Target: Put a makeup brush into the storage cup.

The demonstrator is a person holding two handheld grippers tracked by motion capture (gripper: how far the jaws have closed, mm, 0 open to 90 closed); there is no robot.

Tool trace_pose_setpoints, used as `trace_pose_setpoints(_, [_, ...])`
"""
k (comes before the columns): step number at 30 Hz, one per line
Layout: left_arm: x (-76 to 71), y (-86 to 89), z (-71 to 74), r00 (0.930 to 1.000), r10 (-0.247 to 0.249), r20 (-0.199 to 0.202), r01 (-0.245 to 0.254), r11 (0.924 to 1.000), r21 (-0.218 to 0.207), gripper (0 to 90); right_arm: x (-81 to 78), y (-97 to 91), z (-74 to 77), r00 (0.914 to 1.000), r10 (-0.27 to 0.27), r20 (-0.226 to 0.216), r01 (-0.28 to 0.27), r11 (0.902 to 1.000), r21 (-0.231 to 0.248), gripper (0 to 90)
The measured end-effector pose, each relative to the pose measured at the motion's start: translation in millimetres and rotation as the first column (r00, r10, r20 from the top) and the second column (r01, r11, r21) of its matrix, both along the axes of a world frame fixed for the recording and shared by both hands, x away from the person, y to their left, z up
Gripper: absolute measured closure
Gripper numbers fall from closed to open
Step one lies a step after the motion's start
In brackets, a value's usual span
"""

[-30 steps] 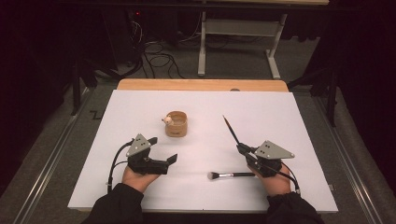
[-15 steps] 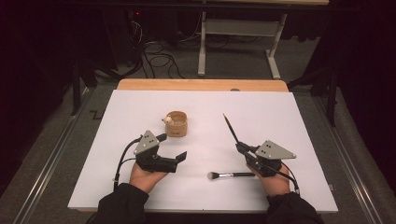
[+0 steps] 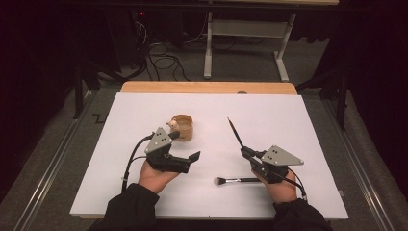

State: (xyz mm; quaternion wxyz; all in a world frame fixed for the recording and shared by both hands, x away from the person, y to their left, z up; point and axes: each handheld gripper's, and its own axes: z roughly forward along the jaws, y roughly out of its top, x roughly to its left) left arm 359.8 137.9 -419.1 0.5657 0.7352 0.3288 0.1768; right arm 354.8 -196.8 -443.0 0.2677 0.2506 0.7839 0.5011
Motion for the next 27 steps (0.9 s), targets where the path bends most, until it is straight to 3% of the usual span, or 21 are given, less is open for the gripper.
trace_pose_setpoints(7, [8.9, -11.2, 10.1, 0.9997, -0.016, 0.019, 0.016, 0.9997, -0.019, 1.6, -0.1, 0.1, 1.2, 1.0, -0.003, 0.006, 0.003, 1.0, 0.005, 87.1])
trace_pose_setpoints(10, [13.4, -20.8, 13.1, 0.9987, -0.045, 0.024, 0.046, 0.9989, -0.011, 1.7, 0.2, -0.1, 1.8, 0.9999, -0.007, 0.011, 0.007, 1.0, 0.002, 87.1])
trace_pose_setpoints(16, [13.9, -32.9, 9.3, 0.9969, -0.075, 0.024, 0.076, 0.9965, -0.033, 2.0, -0.2, 1.3, 1.6, 0.9999, -0.004, 0.013, 0.004, 1.0, 0.001, 87.1])
trace_pose_setpoints(27, [6.3, -29.7, 6.0, 0.996, -0.088, 0.015, 0.089, 0.9925, -0.084, 2.9, -1.4, 9.1, -0.6, 0.9997, 0.023, 0.005, -0.023, 0.9997, -0.006, 87.1])
